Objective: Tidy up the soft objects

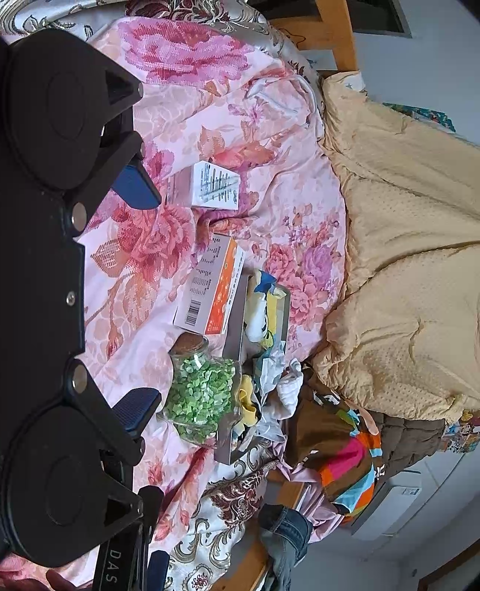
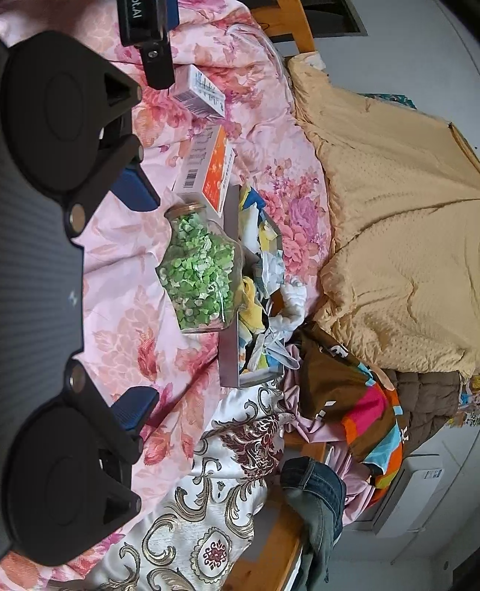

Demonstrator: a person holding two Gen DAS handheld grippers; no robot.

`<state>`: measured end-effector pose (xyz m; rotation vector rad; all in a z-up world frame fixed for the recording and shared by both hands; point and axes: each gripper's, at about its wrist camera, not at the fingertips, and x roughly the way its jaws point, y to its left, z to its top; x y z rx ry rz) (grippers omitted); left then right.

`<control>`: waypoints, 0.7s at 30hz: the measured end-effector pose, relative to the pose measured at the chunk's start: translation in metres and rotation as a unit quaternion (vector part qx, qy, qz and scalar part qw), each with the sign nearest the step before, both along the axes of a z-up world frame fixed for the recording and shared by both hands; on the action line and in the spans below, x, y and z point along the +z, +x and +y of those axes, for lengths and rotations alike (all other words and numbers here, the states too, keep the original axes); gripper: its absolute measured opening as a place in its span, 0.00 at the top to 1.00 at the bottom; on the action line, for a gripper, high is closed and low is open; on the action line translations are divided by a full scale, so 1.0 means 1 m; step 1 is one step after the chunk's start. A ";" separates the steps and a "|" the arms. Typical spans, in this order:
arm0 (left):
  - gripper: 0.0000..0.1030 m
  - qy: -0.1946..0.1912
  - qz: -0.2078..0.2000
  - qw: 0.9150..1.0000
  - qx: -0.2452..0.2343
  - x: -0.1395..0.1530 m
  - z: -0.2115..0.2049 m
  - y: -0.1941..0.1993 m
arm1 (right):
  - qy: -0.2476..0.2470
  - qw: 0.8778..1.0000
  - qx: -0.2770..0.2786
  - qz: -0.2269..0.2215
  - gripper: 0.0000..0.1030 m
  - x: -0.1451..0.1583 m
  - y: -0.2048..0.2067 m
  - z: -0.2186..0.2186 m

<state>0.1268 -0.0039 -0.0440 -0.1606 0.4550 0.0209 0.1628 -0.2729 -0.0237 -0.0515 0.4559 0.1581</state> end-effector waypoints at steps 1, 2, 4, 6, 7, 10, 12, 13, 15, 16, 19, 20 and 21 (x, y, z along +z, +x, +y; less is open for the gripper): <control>0.01 0.001 -0.001 1.000 0.001 -0.001 0.000 0.000 | -0.002 1.000 -0.002 0.001 0.00 -0.001 0.001 0.000; 0.01 0.002 -0.001 1.000 0.003 -0.001 0.001 0.000 | -0.003 1.000 -0.003 0.003 0.00 -0.001 0.001 0.000; 0.01 0.006 -0.001 1.000 0.005 -0.002 0.001 0.000 | -0.006 1.000 -0.005 0.006 0.00 -0.003 0.003 0.001; 0.01 0.011 0.000 1.000 0.006 -0.003 0.001 0.000 | -0.009 1.000 -0.003 0.003 0.00 -0.004 0.003 0.001; 0.01 0.012 0.000 1.000 0.007 -0.004 0.001 0.000 | -0.010 1.000 -0.001 0.000 0.00 -0.005 0.003 0.002; 0.01 0.013 0.000 1.000 0.006 -0.005 0.002 0.000 | -0.015 1.000 0.007 -0.009 0.00 -0.006 0.001 0.003; 0.01 0.014 0.000 1.000 0.007 -0.005 0.001 0.000 | -0.021 1.000 0.010 -0.013 0.00 -0.006 0.000 0.005; 0.01 0.014 0.000 1.000 0.007 -0.005 0.001 0.000 | -0.023 1.000 0.011 -0.014 0.00 -0.006 0.000 0.006; 0.01 0.015 0.002 1.000 0.007 -0.006 0.001 0.000 | -0.023 1.000 0.013 -0.013 0.00 -0.006 0.000 0.006; 0.01 0.017 0.002 1.000 0.008 -0.007 0.001 0.000 | -0.023 1.000 0.013 -0.013 0.00 -0.005 0.001 0.006; 0.01 0.030 0.003 0.999 0.010 -0.008 0.000 0.001 | -0.021 1.000 0.010 -0.012 0.00 -0.006 0.002 0.004; 0.01 0.033 0.003 0.999 0.010 -0.008 0.000 0.001 | -0.020 1.000 0.009 -0.011 0.00 -0.006 0.002 0.004; 0.01 0.035 0.003 0.999 0.010 -0.008 0.000 0.001 | -0.020 1.000 0.009 -0.011 0.00 -0.006 0.002 0.003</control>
